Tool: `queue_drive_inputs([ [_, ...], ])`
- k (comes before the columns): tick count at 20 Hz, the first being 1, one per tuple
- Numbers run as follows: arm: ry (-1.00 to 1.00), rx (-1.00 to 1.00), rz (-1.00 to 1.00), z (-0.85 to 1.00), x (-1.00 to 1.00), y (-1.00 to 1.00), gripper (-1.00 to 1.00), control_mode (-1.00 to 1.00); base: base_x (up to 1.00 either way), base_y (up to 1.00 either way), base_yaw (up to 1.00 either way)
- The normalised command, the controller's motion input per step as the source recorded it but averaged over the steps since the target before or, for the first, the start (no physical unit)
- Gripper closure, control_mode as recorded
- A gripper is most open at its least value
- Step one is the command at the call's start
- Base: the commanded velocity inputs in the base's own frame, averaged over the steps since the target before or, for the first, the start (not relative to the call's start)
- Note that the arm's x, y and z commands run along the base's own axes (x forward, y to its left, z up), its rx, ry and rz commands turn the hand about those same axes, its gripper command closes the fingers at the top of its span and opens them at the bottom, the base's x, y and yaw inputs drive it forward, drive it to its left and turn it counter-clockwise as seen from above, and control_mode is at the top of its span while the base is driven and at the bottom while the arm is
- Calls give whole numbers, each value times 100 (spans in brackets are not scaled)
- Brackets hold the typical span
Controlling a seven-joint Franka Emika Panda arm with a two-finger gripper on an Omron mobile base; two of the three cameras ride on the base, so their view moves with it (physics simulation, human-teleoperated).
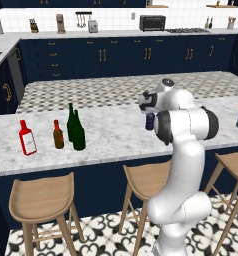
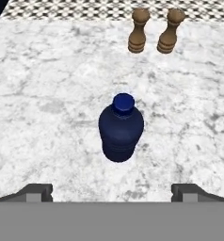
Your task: Move the plastic bottles in the middle to the plastics group, and the glass bottles in the middle to the glass group.
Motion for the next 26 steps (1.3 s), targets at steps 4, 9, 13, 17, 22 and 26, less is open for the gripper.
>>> queue_drive_inputs([
  [4, 14, -2, 5, -6, 6, -3, -100, -100, 0, 0, 0],
  [9, 1, -2, 6, -5, 27, 0, -100, -100, 0, 0, 0],
  [13, 0, -1, 5, -7, 33, -2, -100, -100, 0, 0, 0],
  [17, 0, 0, 2, -12, 20, -6, -100, -100, 0, 0, 0],
  [22, 0, 0, 2, -10, 11, 0, -100, -100, 0, 0, 0],
  [26, 1, 0, 2, -18, 5, 0, -100, -100, 0, 0, 0],
])
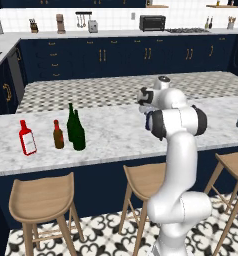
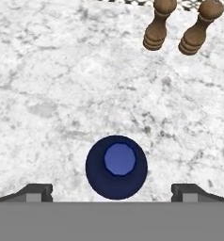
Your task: Move the plastic bottles in the middle to the plastics group, and the glass bottles in the middle to the glass group.
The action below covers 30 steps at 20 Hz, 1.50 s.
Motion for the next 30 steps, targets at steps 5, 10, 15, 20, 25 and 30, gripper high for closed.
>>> queue_drive_inputs([
  [5, 3, 0, 2, -26, 1, 0, -100, -100, 0, 0, 0],
  [10, 0, 0, 2, -6, 15, 0, -100, -100, 0, 0, 0],
  [15, 0, 0, 1, -3, 17, 0, -100, -100, 0, 0, 0],
  [20, 0, 0, 1, -15, 11, 0, -100, -100, 0, 0, 0],
  [25, 0, 0, 0, -3, 0, 0, 100, -100, 0, 0, 0],
  [30, 0, 0, 0, 0, 0, 0, 100, -100, 0, 0, 0],
])
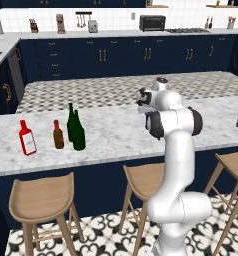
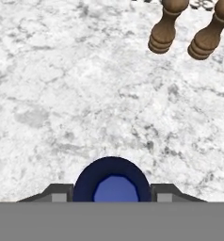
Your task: Move the plastic bottles in the middle to the plastics group, and the glass bottles in the middle to the glass group.
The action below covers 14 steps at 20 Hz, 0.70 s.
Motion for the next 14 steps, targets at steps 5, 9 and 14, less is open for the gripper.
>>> queue_drive_inputs([
  [5, -2, 0, 0, 0, -22, 0, 100, -100, 0, 0, 0],
  [9, -10, 0, -2, 15, -36, -4, 100, -100, 0, 0, 0],
  [14, -11, 0, -11, 41, -41, -32, 100, -100, 0, 0, 0],
])
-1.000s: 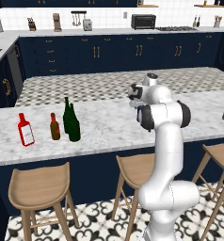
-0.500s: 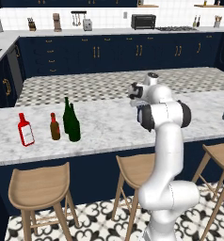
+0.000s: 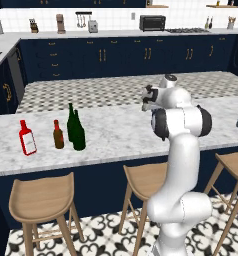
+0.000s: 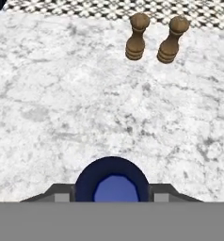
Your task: Move the plastic bottles in the middle to the plastics group, and the glass bottles in the middle to the glass group.
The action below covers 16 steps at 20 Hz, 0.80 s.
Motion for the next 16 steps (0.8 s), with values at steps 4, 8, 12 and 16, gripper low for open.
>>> queue_drive_inputs([
  [4, -9, 0, -19, 26, -33, -74, 100, -100, 0, 0, 0],
  [8, -2, 0, -24, 11, -41, -98, 100, -100, 0, 0, 0],
  [12, 0, 0, -27, 11, -37, -100, 100, -100, 0, 0, 0],
  [16, 3, 0, -25, 26, -33, -98, 100, -100, 0, 0, 0],
])
